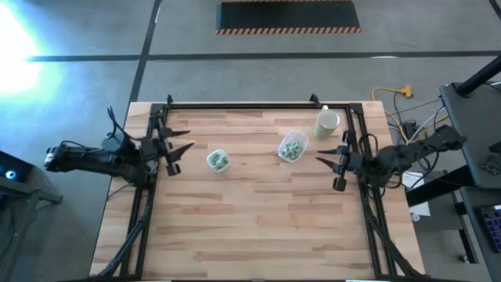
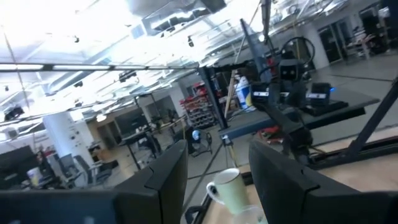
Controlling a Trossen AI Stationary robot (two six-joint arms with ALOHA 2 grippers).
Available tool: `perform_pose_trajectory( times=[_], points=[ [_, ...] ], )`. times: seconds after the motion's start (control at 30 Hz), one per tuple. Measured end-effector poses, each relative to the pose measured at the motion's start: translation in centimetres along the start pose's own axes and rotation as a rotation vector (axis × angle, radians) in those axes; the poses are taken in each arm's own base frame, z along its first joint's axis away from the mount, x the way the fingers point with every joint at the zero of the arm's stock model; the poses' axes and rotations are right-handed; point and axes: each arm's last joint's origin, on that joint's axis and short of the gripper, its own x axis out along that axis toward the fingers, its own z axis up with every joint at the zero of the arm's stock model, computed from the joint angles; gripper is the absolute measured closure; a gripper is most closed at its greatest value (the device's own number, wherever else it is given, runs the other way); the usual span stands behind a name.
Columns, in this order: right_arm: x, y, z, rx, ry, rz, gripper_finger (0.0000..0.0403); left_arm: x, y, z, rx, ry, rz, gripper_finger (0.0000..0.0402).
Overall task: Pick and place items into bin
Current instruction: Return to Home Position
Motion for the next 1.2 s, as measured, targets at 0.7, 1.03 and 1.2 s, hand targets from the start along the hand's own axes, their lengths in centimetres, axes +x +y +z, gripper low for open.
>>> perform_pose_trajectory(
  times=[0.7,1.03,1.2],
  points=[
    [-4.0,-1.1,-4.8,0.238,-0.074,0.036,0.0330,-5.3,-0.7,-4.9,-0.182,-0.098,0.051,0.0247],
    [-6.2,-2.3,-4.5,0.198,-0.152,0.223,0.0330,-5.0,-1.5,-6.4,-0.242,-0.029,0.018,0.0247],
    [-6.6,-2.7,-4.1,0.192,-0.152,0.224,0.0330,-5.1,-1.5,-6.5,-0.258,-0.047,0.026,0.0247]
  ],
)
